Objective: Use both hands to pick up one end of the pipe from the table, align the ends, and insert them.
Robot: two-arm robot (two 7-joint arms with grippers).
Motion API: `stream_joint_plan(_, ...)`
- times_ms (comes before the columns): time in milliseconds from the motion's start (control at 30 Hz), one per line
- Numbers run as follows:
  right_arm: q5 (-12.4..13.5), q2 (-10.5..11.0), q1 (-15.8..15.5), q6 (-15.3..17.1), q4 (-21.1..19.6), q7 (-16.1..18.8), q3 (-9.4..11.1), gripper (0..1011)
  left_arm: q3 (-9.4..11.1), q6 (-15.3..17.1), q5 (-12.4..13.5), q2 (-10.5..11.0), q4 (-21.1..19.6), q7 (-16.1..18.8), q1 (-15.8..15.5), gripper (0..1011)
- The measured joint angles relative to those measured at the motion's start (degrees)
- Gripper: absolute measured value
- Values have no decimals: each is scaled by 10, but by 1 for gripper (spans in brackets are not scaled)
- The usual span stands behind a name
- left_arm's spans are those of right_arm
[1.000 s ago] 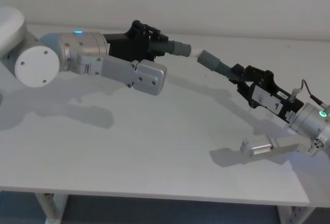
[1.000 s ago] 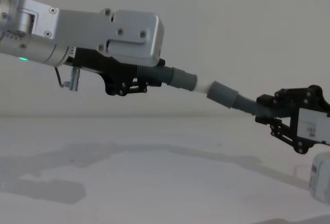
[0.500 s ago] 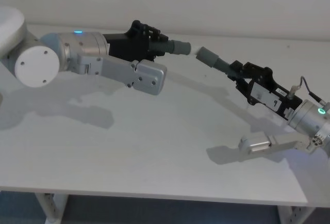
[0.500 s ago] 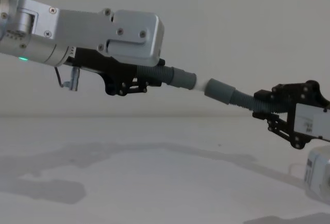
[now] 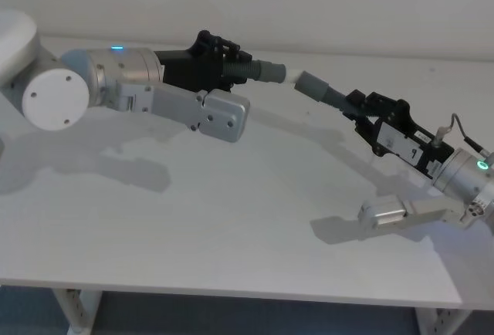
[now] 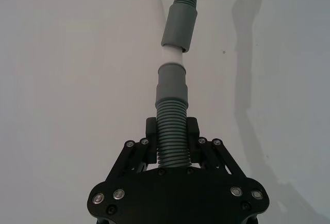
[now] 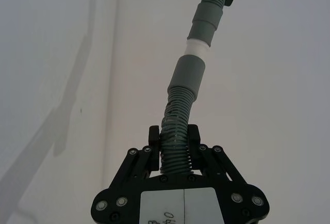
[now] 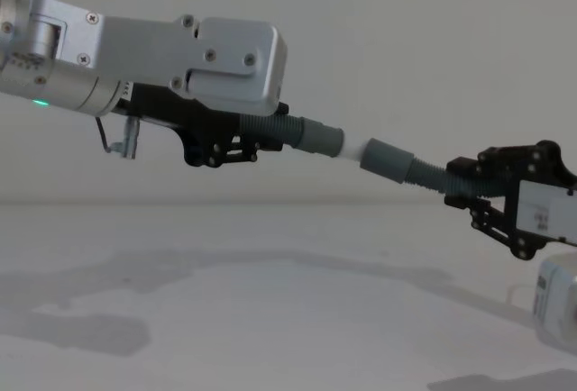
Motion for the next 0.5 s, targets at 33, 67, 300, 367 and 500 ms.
stream_joint_plan(33,1,1,0,0,0,0,0,315,0,0,0,0,0,0,0,327)
stream_joint_plan(67,2,1,0,1,0,0,-1,315,0,0,0,0,0,0,0,327)
stream_joint_plan(300,5,2,2,1,2,0,-3,315,0,0,0,0,0,0,0,327)
stream_joint_plan(367,6,3,3,1,3,0,-3,315,0,0,0,0,0,0,0,327)
stream_joint_plan(500,8,3,3,2,4,-1,-4,315,0,0,0,0,0,0,0,327)
